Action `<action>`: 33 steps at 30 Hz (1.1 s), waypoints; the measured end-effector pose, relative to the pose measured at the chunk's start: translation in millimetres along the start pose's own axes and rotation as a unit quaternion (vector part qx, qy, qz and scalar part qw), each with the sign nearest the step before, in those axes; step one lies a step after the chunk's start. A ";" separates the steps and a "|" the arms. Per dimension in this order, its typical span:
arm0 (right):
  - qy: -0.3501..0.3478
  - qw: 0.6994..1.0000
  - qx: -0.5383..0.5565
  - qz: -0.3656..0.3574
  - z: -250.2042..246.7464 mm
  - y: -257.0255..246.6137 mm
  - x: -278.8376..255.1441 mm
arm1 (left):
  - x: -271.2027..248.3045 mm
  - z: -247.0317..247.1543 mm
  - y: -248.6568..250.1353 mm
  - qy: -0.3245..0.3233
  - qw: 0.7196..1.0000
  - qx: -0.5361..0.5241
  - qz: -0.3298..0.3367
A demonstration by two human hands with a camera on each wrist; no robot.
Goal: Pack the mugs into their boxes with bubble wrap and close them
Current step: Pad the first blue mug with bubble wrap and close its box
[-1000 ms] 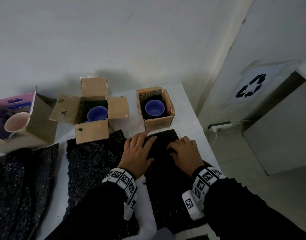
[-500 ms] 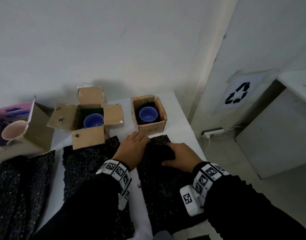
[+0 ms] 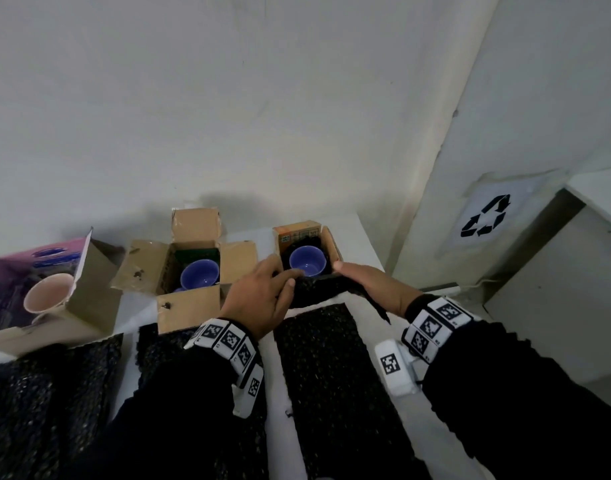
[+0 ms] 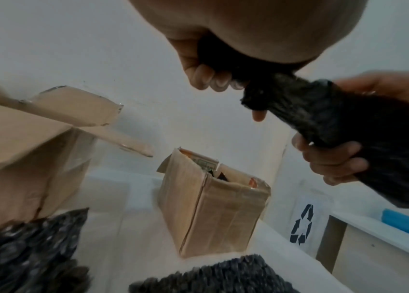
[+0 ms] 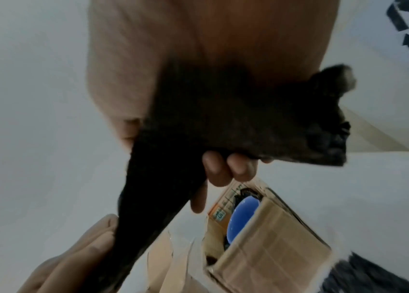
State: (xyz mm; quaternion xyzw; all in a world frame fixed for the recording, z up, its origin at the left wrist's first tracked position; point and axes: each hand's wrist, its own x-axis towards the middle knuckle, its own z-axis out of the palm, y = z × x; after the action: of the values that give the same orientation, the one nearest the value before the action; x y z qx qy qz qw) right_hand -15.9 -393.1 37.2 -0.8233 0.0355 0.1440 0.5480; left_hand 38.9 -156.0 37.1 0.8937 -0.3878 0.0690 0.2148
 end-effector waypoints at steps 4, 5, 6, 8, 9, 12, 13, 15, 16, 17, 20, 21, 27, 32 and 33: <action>0.063 0.948 -0.312 -0.033 -29.0 -8.0 34.8 | 23.3 8.4 -6.0 0.026 1.000 -0.014 0.002; 0.087 0.926 -0.367 -0.034 -33.3 -11.1 39.1 | 26.3 11.1 -5.6 0.033 0.999 -0.027 -0.002; 0.120 0.905 -0.406 -0.039 -36.7 -11.7 45.5 | 30.3 15.3 -7.5 0.035 0.999 -0.035 -0.006; 0.186 0.865 -0.461 -0.066 -42.8 -11.9 59.0 | 38.5 28.0 -15.3 0.024 0.999 -0.026 0.000; 0.212 0.849 -0.477 -0.081 -43.8 -11.3 65.1 | 41.3 35.0 -18.9 0.012 1.000 -0.016 0.009; 0.268 0.821 -0.486 -0.136 -42.3 -4.4 85.3 | 50.0 55.8 -24.8 -0.059 0.998 0.008 0.025; 0.281 0.814 -0.483 -0.158 -40.3 -3.5 91.3 | 52.7 60.5 -23.9 -0.085 0.996 0.015 0.030; 0.268 0.818 -0.470 -0.195 -35.4 -4.1 101.4 | 57.3 69.0 -22.2 -0.113 0.993 0.009 0.036; 0.248 0.820 -0.467 -0.217 -32.6 -3.2 105.8 | 58.9 72.1 -21.4 -0.121 0.992 -0.001 0.037; 0.220 0.822 -0.471 -0.231 -29.6 -1.1 110.3 | 59.8 75.1 -20.5 -0.130 0.991 -0.006 0.039; 0.151 0.831 -0.484 -0.228 -24.7 7.4 121.1 | 57.3 84.4 -20.5 -0.139 0.987 0.050 0.063; 0.135 0.835 -0.487 -0.217 -24.2 9.7 123.1 | 55.4 87.5 -21.2 -0.128 0.986 0.077 0.068; 0.089 0.788 -0.580 -0.187 -24.3 18.5 118.9 | 50.9 99.2 -21.0 -0.094 0.988 0.116 0.041; 0.104 0.795 -0.579 -0.145 -18.6 16.3 126.5 | 47.3 102.3 -24.1 -0.085 0.988 0.121 0.049; 0.100 0.804 -0.572 -0.127 -16.0 15.1 128.7 | 47.2 102.4 -24.5 -0.081 0.988 0.119 0.053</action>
State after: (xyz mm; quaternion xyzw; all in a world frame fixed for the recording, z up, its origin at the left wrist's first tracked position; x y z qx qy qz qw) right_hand 107.1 -400.9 -6.1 -0.9943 -0.1038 -0.0163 -0.0153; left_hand 84.7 -217.3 -49.3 0.8938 -0.4395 0.0531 0.0712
